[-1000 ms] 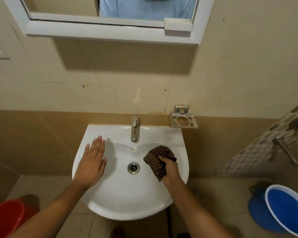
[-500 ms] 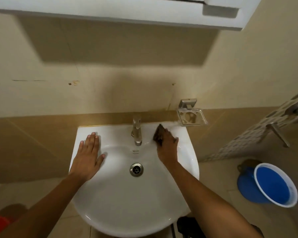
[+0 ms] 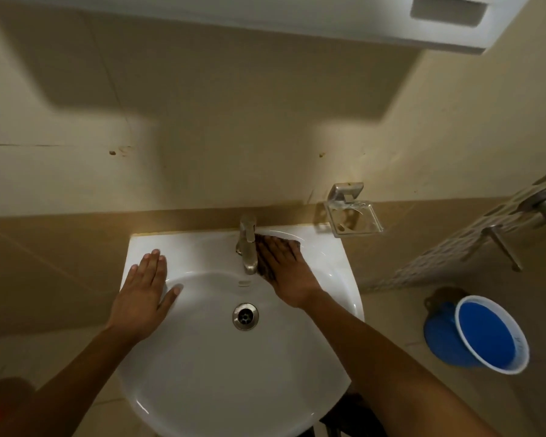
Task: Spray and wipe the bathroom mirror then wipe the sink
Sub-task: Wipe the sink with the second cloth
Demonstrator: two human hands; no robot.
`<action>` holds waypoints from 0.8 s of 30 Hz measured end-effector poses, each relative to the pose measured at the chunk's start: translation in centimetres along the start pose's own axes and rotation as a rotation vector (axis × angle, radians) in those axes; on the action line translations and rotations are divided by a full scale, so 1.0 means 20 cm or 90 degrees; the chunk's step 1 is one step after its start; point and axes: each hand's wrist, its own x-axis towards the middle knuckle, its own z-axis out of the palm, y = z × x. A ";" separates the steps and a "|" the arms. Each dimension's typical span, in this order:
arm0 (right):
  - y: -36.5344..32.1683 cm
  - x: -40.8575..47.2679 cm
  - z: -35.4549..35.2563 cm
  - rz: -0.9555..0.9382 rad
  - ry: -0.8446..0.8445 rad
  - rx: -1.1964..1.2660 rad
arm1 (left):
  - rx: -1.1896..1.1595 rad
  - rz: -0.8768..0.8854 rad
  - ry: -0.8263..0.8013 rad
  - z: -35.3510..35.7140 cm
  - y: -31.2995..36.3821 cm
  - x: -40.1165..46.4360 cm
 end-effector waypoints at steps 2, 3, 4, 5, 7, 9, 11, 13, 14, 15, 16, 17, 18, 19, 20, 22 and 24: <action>0.12 -0.02 -0.03 0.019 -0.002 0.005 | -0.009 -0.001 -0.007 -0.01 0.00 0.00; 0.17 -0.05 -0.05 0.037 0.003 0.015 | -0.011 -0.005 -0.006 -0.01 0.01 0.00; 0.22 -0.07 -0.07 0.056 0.011 0.025 | -0.013 -0.011 -0.006 -0.01 0.01 0.00; 0.28 -0.09 -0.08 0.085 0.020 0.031 | -0.015 -0.016 -0.008 -0.01 0.02 0.00; 0.38 -0.12 -0.09 0.179 0.045 0.041 | -0.020 -0.024 -0.015 -0.01 0.04 0.01; 0.44 -0.15 -0.10 0.269 0.038 0.050 | -0.020 -0.026 -0.018 -0.01 0.04 0.01; 0.43 -0.19 -0.07 0.326 0.019 0.064 | -0.012 -0.028 -0.018 -0.01 0.04 0.01; 0.34 -0.23 -0.04 0.365 0.047 0.029 | -0.011 -0.029 -0.011 0.00 0.05 0.01; 0.28 -0.25 -0.03 0.378 0.081 0.001 | -0.013 -0.029 -0.008 0.00 0.05 0.01; 0.22 -0.26 -0.01 0.378 0.113 -0.015 | -0.016 -0.032 -0.006 0.01 0.06 0.01; 0.17 -0.25 0.00 0.362 0.142 -0.018 | -0.019 -0.033 -0.005 0.01 0.06 0.01; 0.12 -0.23 0.01 0.335 0.158 -0.010 | -0.021 -0.032 -0.006 0.01 0.07 0.01; 0.07 -0.19 0.03 0.299 0.163 0.001 | -0.022 -0.029 -0.005 0.01 0.06 0.01; 0.03 -0.14 0.03 0.272 0.163 0.010 | -0.022 -0.026 -0.002 0.01 0.06 0.01; -0.01 -0.08 0.03 0.255 0.157 0.025 | -0.019 -0.021 0.001 0.01 0.05 0.01; -0.07 0.03 0.03 0.242 0.143 0.065 | -0.008 -0.007 0.009 0.01 0.03 0.01; -0.12 0.08 0.05 0.213 0.133 0.077 | -0.005 0.009 0.015 0.01 0.00 0.00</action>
